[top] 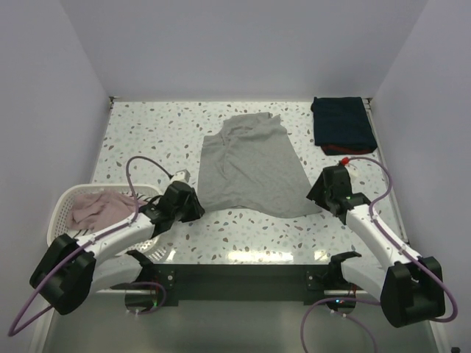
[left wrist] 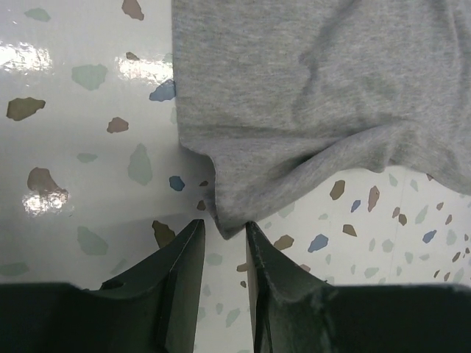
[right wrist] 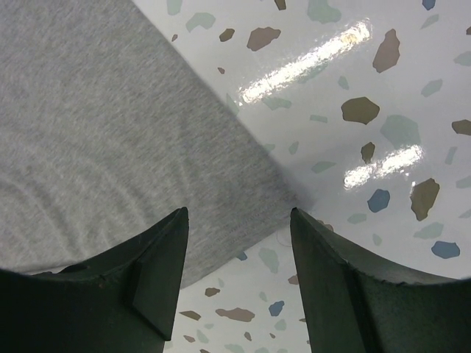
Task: Fold and stack the tank tops
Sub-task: Flatten the tank top out
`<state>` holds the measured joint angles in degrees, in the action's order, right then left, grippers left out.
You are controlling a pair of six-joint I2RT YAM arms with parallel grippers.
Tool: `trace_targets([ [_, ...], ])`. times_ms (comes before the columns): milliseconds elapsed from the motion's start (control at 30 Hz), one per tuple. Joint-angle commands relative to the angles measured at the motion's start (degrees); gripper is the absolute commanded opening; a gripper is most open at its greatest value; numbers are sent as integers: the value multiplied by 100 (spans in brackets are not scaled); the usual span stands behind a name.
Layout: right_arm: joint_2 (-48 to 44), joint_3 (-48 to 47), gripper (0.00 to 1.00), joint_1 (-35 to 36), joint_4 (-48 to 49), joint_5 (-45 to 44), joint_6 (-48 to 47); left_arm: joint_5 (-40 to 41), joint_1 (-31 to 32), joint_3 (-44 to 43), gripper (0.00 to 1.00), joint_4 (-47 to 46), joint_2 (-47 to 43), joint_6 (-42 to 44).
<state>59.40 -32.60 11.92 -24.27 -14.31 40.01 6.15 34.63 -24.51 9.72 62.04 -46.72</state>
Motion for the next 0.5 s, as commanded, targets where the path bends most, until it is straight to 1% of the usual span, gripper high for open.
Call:
trace_targets([
  [0, 63, 17, 61, -15, 256, -178, -81, -132, 26, -97, 33, -602, 290, 374],
  [267, 125, -36, 61, -15, 283, -274, -195, 254, 26, -405, 33, -567, 493, 541],
  [467, 362, 17, 61, -32, 309, -319, -213, 176, 26, -511, 32, -672, 607, 725],
])
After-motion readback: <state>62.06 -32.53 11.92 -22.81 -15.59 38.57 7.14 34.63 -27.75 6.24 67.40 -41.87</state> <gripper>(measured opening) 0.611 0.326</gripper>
